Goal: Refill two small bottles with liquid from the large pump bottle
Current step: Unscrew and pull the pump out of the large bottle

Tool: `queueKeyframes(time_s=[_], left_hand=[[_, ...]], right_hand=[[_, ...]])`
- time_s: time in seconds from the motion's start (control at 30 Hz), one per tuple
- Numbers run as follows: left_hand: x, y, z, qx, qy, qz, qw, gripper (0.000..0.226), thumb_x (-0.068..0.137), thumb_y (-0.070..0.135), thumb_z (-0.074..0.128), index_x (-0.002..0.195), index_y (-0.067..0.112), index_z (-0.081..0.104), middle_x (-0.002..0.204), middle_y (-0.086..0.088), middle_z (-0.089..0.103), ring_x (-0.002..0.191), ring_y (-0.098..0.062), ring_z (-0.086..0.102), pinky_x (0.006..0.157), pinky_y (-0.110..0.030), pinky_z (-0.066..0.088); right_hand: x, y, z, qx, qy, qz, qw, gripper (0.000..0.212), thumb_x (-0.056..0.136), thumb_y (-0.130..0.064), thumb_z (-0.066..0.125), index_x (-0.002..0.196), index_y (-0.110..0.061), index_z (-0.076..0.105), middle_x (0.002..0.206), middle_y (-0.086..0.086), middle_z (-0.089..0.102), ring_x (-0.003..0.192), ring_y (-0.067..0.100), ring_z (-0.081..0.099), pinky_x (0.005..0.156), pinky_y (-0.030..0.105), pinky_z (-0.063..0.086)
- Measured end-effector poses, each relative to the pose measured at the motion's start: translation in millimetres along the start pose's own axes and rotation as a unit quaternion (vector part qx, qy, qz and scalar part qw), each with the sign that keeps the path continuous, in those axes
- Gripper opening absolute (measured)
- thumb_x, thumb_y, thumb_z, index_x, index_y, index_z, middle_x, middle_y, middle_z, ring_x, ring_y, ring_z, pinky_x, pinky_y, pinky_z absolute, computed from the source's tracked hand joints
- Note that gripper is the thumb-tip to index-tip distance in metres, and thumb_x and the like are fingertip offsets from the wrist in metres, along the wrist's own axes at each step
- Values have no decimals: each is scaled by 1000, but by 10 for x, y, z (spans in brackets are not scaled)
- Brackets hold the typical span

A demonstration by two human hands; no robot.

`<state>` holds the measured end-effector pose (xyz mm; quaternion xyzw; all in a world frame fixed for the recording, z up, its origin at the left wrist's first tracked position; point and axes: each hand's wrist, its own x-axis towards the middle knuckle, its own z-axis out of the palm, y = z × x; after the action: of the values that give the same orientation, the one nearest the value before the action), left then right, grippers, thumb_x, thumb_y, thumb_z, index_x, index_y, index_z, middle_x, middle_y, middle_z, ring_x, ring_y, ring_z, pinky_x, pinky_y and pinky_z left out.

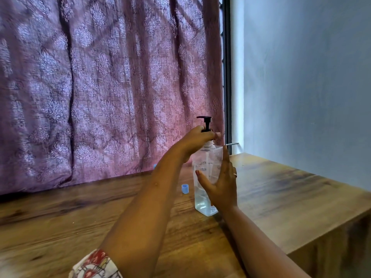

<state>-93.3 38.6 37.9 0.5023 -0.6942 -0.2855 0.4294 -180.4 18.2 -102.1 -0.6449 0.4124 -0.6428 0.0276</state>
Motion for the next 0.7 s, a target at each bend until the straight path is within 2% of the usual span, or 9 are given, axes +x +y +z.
queueKeyframes(time_s=[0.07,0.17,0.3,0.4,0.47,0.6,0.7], left_hand=[[-24,-16,-77,-32,-4,-1,999,24,91,18,56,114,11,57,105,-5,59,96,-15,53,67,-23,34],[-28,-54,-140,-59,39,30,997,28,88,10,62,116,5,62,102,-4,63,91,-10,55,67,-15,37],[17,-21,-186,-157,176,79,969,35,78,18,74,110,4,66,102,-5,69,93,-15,65,78,-17,48],[53,21,-253,-216,249,91,940,33,80,24,73,107,6,66,100,-3,70,95,-18,67,66,-15,44],[50,31,-309,-249,287,90,920,28,83,25,70,105,9,64,98,-2,69,91,-16,66,60,-14,47],[32,37,-464,-334,331,119,875,17,87,26,65,100,15,61,97,-3,66,91,-21,65,63,-21,51],[-15,104,-592,-345,364,148,852,7,90,27,62,91,22,57,103,-10,65,91,-27,65,58,-21,49]], right_hand=[[5,0,-4,3,-2,-1,1000,100,69,-74,46,148,-29,6,152,0,29,133,22,36,99,29,27],[2,-6,-8,14,-5,-2,1000,100,69,-73,48,148,-31,5,151,0,29,132,22,36,100,29,27],[9,-17,-7,19,-7,-2,1000,99,69,-73,48,148,-32,6,152,-1,27,134,21,34,101,30,28],[9,-18,-17,27,-7,0,1000,100,68,-73,50,148,-33,5,152,-3,27,134,20,34,100,28,28],[8,-27,-27,28,-7,0,1000,100,68,-71,53,148,-33,5,151,-2,29,133,20,35,98,28,30],[5,-65,-40,33,-16,-11,999,98,70,-59,61,148,-30,8,150,1,31,131,21,37,96,27,30],[2,-79,-40,30,-19,-18,999,99,70,-62,60,148,-29,9,151,0,30,131,20,36,97,27,29]])
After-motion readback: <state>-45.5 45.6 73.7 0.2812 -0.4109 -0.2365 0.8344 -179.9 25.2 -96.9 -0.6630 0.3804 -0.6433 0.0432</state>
